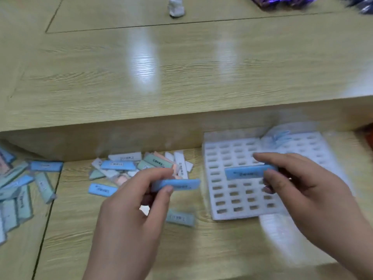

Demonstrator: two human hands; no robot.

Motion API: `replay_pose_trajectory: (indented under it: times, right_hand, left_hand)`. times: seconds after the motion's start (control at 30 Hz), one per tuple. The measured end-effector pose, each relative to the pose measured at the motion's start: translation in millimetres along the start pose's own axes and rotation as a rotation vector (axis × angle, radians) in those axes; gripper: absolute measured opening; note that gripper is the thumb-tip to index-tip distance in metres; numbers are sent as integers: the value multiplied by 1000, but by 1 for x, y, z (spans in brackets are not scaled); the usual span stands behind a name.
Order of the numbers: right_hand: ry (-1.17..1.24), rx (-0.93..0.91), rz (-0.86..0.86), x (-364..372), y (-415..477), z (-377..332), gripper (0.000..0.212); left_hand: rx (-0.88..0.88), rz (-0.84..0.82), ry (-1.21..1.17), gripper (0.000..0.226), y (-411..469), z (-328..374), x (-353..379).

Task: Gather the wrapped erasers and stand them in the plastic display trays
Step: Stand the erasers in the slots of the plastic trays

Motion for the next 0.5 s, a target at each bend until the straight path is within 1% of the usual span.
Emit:
replay_pose_trajectory:
  times: [0.13,0.2,0.3,0.4,0.5]
  right_hand:
    - [-123,36,113,-69,-1,45,37]
    - [-113,52,166,-91,4,66,38]
    - [-95,47,209,-101,17,88,40]
    - [-77,-16,195,-94,31,98,29]
    - [-11,-79,152,-80,43,104,24]
  left_hand:
    - [142,-130,-41,26,7,60,56]
    - [195,-172,-27,25,12,84,87]
    - [294,-148,38,19,18,110,124]
    - [284,-136,57,22,22,115,152]
    - [314,-92,159,25,26,118,170]
Point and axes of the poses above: each hand's wrist, its own y-axis towards the middle knuckle, its own x-axis out of the palm, z = x × y, the point moved 7 cm from there along y, towards the middle knuckle, and after that the axes turned 1 degree about y, right-handed, at the moved point
